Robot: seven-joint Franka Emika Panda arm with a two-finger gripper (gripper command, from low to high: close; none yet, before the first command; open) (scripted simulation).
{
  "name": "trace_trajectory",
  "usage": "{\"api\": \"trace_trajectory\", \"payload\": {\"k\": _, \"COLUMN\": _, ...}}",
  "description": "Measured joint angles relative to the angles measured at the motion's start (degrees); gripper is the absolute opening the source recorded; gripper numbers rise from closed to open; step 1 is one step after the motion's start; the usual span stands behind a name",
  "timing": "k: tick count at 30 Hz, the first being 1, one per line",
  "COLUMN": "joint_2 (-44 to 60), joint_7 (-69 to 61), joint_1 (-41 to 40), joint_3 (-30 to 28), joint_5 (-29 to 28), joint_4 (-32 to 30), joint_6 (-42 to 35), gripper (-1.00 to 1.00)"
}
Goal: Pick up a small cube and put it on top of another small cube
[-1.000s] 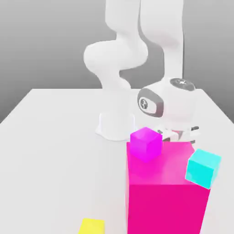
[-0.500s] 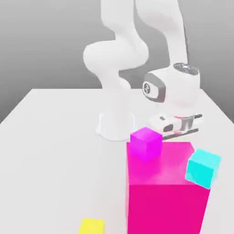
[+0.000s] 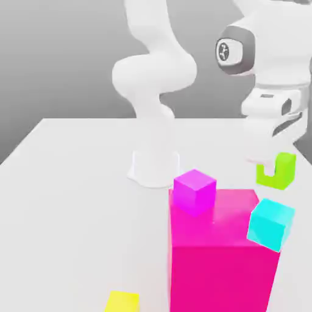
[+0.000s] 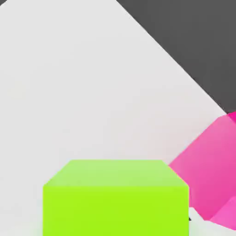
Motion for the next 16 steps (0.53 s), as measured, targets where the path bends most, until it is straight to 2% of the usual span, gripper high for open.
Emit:
{"api": "trace_trajectory", "payload": {"k": 8, "joint_2": -2.3, "joint_7": -4.8, "joint_1": -8.7, "joint_3": -7.6, "joint_5": -4.1, "joint_4": 10.6, "joint_6": -18.6, "gripper": -1.00}}
{"api": "trace_trajectory", "payload": {"k": 12, "joint_2": 1.1, "joint_7": -4.7, "joint_1": -9.9, "joint_3": -8.8, "joint_5": -4.4, "joint_4": 6.3, "joint_6": -11.9, "gripper": -1.00}}
{"api": "trace_trajectory", "payload": {"k": 13, "joint_2": 1.7, "joint_7": -4.7, "joint_1": -10.0, "joint_3": -8.8, "joint_5": -4.4, "joint_4": 5.5, "joint_6": -10.7, "gripper": 1.00}}
{"api": "trace_trajectory", "payload": {"k": 16, "joint_2": 1.7, "joint_7": -4.7, "joint_1": -10.0, "joint_3": -8.8, "joint_5": -4.4, "joint_4": 5.5, "joint_6": -10.7, "gripper": 1.00}}
